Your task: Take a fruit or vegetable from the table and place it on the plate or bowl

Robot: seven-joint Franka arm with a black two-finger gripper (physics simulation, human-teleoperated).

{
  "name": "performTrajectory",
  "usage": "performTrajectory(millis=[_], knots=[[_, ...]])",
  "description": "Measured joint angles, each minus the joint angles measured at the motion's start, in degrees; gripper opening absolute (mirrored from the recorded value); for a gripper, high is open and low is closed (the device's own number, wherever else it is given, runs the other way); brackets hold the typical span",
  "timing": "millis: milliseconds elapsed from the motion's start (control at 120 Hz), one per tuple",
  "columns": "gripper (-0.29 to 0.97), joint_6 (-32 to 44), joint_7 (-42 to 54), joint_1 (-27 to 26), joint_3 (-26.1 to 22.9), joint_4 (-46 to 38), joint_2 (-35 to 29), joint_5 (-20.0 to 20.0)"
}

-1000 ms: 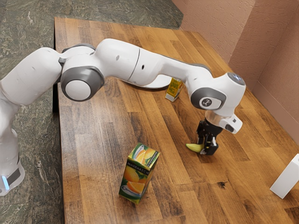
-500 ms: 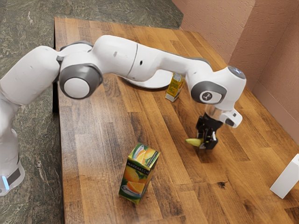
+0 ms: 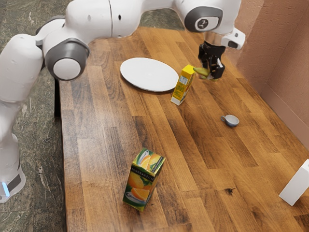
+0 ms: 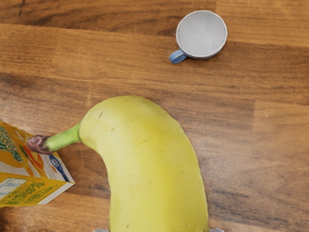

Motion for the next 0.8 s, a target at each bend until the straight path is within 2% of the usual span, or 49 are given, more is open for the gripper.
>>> performTrajectory(millis=[150,208,350,467,600,633,725,800], knots=[[0.19,-3.7,0.2,0.2,9.8,0.5,-3.3,0.7],[0.22,-4.6,0.3,1.6,11.9,0.5,-3.2,0.7],[0.19,-5.0,0.4,10.0,10.1,-0.5,0.6,-1.0],[0.16,-2.6,0.6,11.7,8.9,-4.2,3.8,-3.1],[0.16,0.6,0.6,14.5,8.8,-8.2,4.4,-5.0],[0.19,1.2,0.7,14.9,8.8,-8.4,4.5,-5.2],[0.41,2.1,0.7,15.1,8.7,-8.7,4.5,-5.7],[0.52,2.6,0.8,15.1,8.9,-8.8,4.4,-5.9]])
